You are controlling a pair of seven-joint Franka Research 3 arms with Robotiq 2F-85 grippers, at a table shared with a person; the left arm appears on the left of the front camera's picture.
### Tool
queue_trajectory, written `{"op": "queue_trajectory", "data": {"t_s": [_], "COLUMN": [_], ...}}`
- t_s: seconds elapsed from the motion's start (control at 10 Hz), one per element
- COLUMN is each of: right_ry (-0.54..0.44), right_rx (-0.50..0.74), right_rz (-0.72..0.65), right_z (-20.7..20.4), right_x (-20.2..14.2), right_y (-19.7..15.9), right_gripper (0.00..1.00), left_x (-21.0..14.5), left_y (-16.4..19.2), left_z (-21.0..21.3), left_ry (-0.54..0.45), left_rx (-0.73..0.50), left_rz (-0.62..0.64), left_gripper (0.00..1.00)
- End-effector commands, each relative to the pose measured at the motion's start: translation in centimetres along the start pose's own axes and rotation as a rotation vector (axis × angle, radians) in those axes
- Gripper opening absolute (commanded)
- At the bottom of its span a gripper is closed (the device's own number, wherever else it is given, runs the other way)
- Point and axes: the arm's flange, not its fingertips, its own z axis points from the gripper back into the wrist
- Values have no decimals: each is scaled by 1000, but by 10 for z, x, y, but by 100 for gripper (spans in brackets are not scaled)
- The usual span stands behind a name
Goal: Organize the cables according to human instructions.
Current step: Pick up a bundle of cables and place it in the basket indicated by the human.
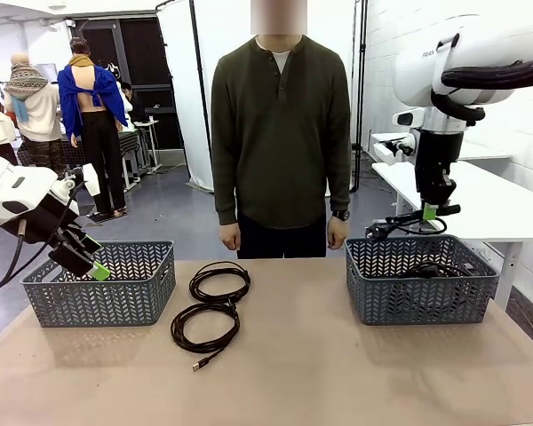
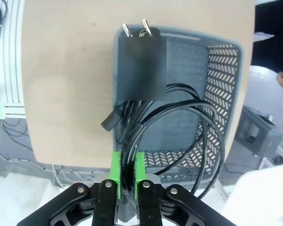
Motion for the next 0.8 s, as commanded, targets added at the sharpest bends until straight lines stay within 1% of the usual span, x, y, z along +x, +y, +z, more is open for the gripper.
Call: {"op": "queue_trajectory", "data": {"t_s": [0.0, 0.3, 0.7], "right_ry": [-28, 4, 23], "right_rx": [-58, -89, -70], "right_rz": [32, 17, 9], "right_z": [-12, -25, -42], "right_x": [-8, -8, -10], "right_y": [6, -4, -14], "right_gripper": [0, 0, 0], "left_x": [-2, -2, -2], "left_y": [2, 2, 2], "left_z": [0, 0, 0], "left_ry": [-14, -14, -14], "left_rx": [-15, -15, -15], "left_rz": [-3, -3, -3], "left_gripper": [100, 100, 100]}}
